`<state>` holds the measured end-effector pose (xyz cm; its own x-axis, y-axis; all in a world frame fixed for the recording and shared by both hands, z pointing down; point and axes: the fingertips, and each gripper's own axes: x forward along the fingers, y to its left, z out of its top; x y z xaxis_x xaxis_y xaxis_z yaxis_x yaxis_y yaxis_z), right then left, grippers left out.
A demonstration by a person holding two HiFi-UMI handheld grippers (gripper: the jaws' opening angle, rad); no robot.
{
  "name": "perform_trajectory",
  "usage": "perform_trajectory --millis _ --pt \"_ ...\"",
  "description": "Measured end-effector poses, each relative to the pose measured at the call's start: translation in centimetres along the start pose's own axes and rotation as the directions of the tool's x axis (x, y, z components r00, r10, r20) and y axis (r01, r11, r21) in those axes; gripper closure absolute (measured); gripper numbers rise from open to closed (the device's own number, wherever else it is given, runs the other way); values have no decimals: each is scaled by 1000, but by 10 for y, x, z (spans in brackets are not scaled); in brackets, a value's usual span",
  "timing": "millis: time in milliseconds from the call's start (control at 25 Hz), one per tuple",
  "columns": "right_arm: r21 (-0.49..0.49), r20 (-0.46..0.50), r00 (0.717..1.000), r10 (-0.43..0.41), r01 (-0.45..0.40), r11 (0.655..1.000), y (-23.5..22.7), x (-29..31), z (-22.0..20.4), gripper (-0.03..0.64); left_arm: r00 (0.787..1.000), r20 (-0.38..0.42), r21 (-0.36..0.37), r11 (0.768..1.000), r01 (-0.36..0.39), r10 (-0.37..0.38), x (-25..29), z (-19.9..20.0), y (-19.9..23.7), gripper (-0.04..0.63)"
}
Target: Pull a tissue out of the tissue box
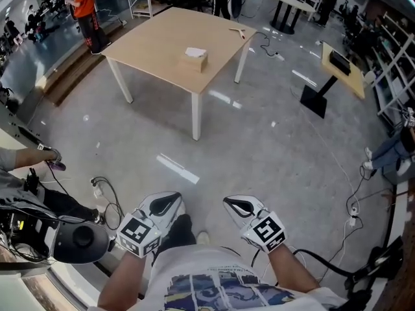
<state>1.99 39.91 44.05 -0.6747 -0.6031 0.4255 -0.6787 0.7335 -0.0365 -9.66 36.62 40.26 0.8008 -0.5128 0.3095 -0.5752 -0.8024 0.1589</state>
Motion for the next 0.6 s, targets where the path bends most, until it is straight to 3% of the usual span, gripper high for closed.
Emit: perform_trajectory --millis 600 --pt "-4 -33 999 4 -5 1000 -79 102 51 614 998 27 -2 999 48 -48 57 31 121 592"
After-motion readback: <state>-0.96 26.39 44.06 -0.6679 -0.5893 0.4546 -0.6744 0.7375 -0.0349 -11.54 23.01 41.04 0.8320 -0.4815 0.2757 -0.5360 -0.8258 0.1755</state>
